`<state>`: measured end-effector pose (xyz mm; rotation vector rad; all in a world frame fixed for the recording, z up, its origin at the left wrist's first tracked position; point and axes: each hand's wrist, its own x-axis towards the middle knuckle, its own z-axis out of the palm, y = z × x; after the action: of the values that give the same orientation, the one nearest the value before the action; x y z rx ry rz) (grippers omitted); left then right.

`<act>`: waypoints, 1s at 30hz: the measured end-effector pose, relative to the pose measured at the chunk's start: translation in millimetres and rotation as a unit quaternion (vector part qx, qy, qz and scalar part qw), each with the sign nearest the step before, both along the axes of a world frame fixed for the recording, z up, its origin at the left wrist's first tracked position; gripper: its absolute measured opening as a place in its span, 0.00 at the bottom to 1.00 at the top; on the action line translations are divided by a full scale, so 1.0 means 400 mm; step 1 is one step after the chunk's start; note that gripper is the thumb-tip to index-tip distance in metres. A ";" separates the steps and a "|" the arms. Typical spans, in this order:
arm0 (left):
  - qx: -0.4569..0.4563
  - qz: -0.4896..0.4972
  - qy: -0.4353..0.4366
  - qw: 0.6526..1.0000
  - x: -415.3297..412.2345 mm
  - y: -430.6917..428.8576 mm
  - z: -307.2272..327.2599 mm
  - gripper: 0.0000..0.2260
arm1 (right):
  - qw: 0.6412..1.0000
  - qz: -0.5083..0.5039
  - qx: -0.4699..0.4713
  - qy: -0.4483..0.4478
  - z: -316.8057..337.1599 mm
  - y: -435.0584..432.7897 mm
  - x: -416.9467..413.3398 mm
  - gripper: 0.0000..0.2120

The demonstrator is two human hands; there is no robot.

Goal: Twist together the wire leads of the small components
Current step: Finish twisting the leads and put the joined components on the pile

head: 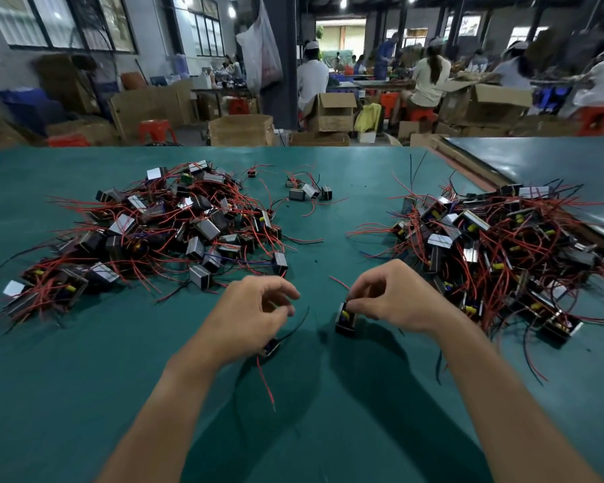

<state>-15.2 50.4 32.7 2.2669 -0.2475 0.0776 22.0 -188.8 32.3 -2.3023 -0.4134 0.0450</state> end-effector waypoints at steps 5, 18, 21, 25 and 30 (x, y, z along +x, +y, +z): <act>0.034 -0.030 0.006 0.999 -0.007 -0.009 -0.016 0.09 | 1.000 0.023 -0.004 0.011 -0.004 0.007 -0.009 0.07; -0.149 0.050 0.089 0.984 -0.003 -0.031 -0.005 0.30 | 0.999 0.002 -0.013 -0.031 -0.026 0.038 -0.005 0.07; -0.207 0.024 0.116 0.971 -0.015 -0.047 0.002 0.29 | 1.000 0.002 0.001 -0.004 -0.035 0.051 -0.008 0.08; -0.235 0.014 0.130 0.963 -0.010 -0.044 0.001 0.23 | 0.998 -0.016 0.048 0.032 -0.054 0.057 0.000 0.09; -0.252 -0.018 0.144 0.957 -0.009 -0.052 -0.008 0.11 | 0.995 -0.022 0.086 0.046 -0.065 0.061 0.006 0.08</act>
<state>-18.8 29.4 29.6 1.7365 -0.0978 -0.1903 24.5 -164.2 6.5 -2.1293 -0.3068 0.0896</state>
